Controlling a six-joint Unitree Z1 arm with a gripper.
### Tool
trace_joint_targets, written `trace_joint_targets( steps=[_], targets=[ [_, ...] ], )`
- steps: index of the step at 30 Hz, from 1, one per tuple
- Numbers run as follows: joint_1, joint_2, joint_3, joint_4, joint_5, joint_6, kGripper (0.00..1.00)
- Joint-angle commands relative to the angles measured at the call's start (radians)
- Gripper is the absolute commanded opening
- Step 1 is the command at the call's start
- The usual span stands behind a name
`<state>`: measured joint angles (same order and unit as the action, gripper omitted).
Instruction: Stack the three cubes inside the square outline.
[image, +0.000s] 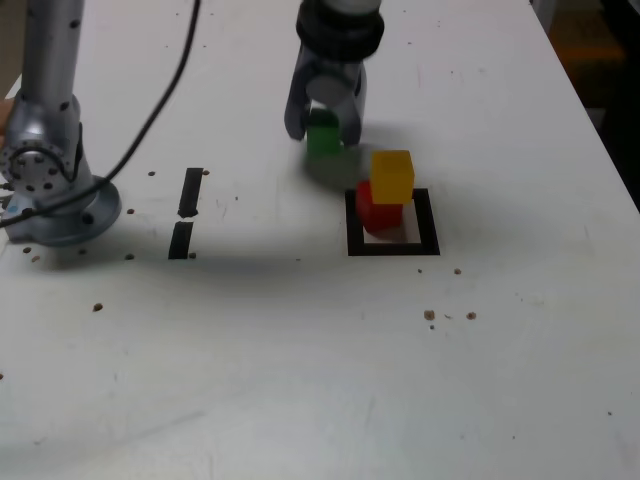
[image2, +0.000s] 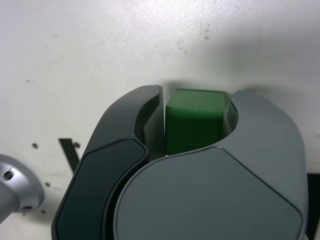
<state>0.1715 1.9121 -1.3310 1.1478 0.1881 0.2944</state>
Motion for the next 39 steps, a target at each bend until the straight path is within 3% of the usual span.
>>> trace_joint_targets(
  steps=[1,7,12,25,39],
  targets=[
    [-0.018,-0.053,-0.052,0.077,-0.019,-0.01,0.18],
    [-0.107,-0.185,-0.177,0.301,-0.059,-0.138,0.18],
    [-0.179,-0.216,-0.252,0.379,-0.069,-0.231,0.18],
    [-0.309,-0.093,-0.377,0.383,-0.102,-0.408,0.18],
    [-0.336,0.023,-0.464,0.386,-0.104,-0.416,0.18]
  ],
)
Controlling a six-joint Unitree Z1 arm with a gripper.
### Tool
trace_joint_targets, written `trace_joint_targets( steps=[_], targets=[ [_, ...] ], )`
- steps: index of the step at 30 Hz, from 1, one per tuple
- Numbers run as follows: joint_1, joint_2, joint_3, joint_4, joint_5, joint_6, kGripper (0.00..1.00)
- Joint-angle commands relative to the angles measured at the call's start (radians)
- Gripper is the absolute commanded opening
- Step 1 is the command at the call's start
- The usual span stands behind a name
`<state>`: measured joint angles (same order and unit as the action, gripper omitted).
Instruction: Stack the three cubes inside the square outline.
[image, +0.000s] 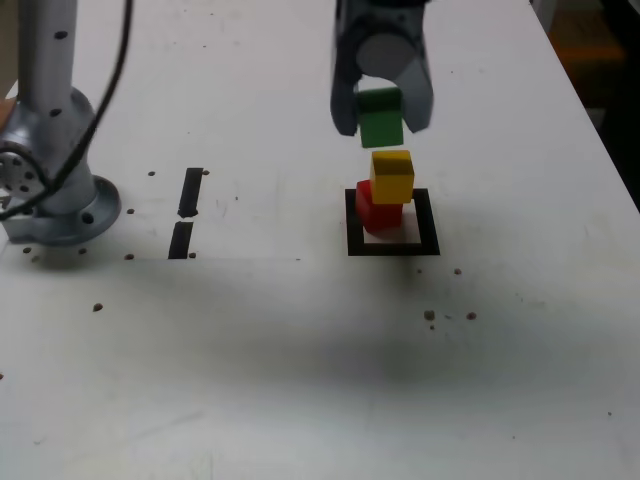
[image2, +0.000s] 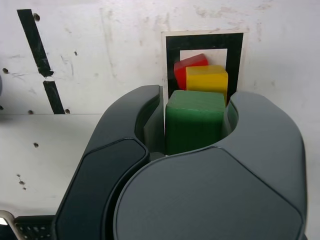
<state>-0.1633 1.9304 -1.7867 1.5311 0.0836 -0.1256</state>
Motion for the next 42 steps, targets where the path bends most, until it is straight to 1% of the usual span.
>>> trace_joint_targets(
  steps=[1,8,13,22,25,28,31,37,38,40,42],
  targets=[
    [-0.001,0.01,-0.01,0.002,0.0,0.006,0.18],
    [0.005,0.046,-0.014,-0.008,-0.001,0.023,0.18],
    [0.012,0.056,-0.013,-0.019,0.008,0.029,0.19],
    [0.029,0.084,-0.014,-0.043,0.007,0.056,0.23],
    [0.036,0.09,-0.012,-0.045,0.005,0.061,0.27],
    [0.045,0.094,-0.007,-0.042,0.0,0.066,0.35],
    [0.047,0.095,-0.007,-0.04,-0.009,0.072,0.47],
    [0.049,0.097,-0.005,-0.041,-0.021,0.085,0.8],
    [0.05,0.097,-0.004,-0.042,-0.022,0.087,0.87],
    [0.05,0.097,-0.003,-0.042,-0.025,0.087,0.93],
    [0.051,0.097,-0.002,-0.041,-0.027,0.087,0.97]
  ],
)
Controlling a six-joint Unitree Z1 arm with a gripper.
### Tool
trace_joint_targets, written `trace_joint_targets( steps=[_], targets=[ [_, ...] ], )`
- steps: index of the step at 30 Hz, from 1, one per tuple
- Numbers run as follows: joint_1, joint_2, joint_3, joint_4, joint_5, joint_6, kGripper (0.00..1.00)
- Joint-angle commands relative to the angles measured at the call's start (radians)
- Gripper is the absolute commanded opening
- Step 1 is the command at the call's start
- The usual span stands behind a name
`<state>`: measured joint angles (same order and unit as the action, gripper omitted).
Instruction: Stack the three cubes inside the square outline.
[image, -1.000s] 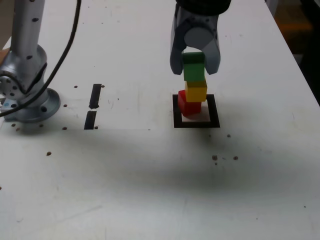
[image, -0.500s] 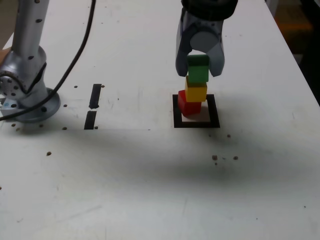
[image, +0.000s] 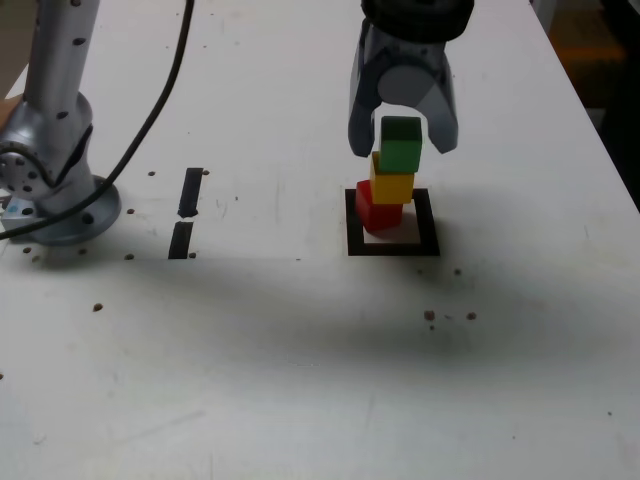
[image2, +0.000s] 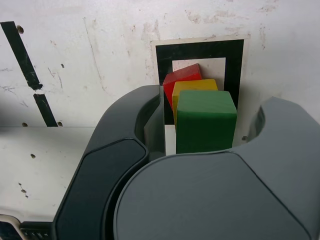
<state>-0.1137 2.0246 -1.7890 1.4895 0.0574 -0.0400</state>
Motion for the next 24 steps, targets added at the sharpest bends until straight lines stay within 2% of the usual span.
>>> trace_joint_targets(
  steps=[1,7,9,12,16,21,24],
  targets=[
    [0.002,0.003,0.0,0.001,-0.002,0.002,0.97],
    [0.002,-0.022,-0.001,0.024,0.006,-0.008,0.98],
    [0.001,-0.063,0.001,0.045,0.014,-0.02,0.98],
    [-0.011,-0.209,0.03,0.082,0.021,-0.038,0.99],
    [-0.025,-0.405,0.134,0.107,-0.007,-0.04,0.99],
    [-0.015,-0.503,0.281,0.097,-0.027,-0.035,0.99],
    [-0.003,-0.542,0.428,0.041,-0.041,-0.027,0.99]
  ],
)
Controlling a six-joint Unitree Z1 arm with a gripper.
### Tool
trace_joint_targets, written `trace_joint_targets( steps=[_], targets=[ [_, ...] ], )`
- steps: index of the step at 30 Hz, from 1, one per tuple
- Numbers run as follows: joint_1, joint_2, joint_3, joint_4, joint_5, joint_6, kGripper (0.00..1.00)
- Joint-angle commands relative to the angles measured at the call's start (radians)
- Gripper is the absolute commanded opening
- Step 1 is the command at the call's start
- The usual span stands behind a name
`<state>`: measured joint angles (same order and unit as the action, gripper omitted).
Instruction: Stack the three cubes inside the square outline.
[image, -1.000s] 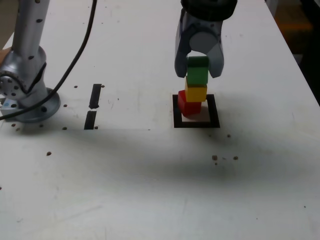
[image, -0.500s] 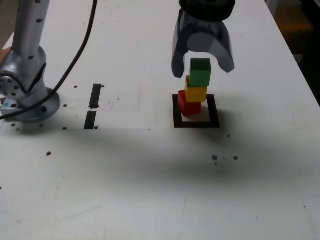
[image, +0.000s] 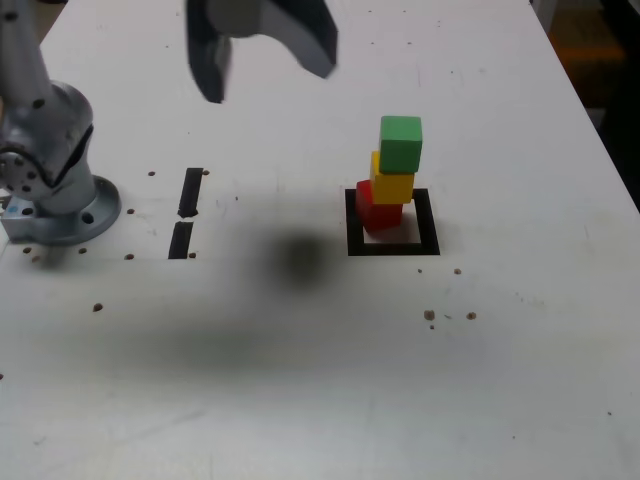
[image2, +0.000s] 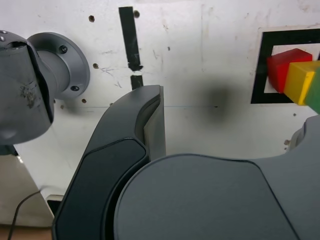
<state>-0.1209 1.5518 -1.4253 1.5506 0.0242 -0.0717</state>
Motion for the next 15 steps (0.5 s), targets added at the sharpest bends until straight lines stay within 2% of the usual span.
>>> trace_joint_targets(
  steps=[1,6,15],
  targets=[
    [0.007,-0.081,0.105,-0.041,-0.013,0.007,0.99],
    [0.023,-0.169,0.36,-0.228,-0.026,0.039,0.99],
    [0.031,-0.197,0.602,-0.413,-0.025,0.069,0.99]
  ],
)
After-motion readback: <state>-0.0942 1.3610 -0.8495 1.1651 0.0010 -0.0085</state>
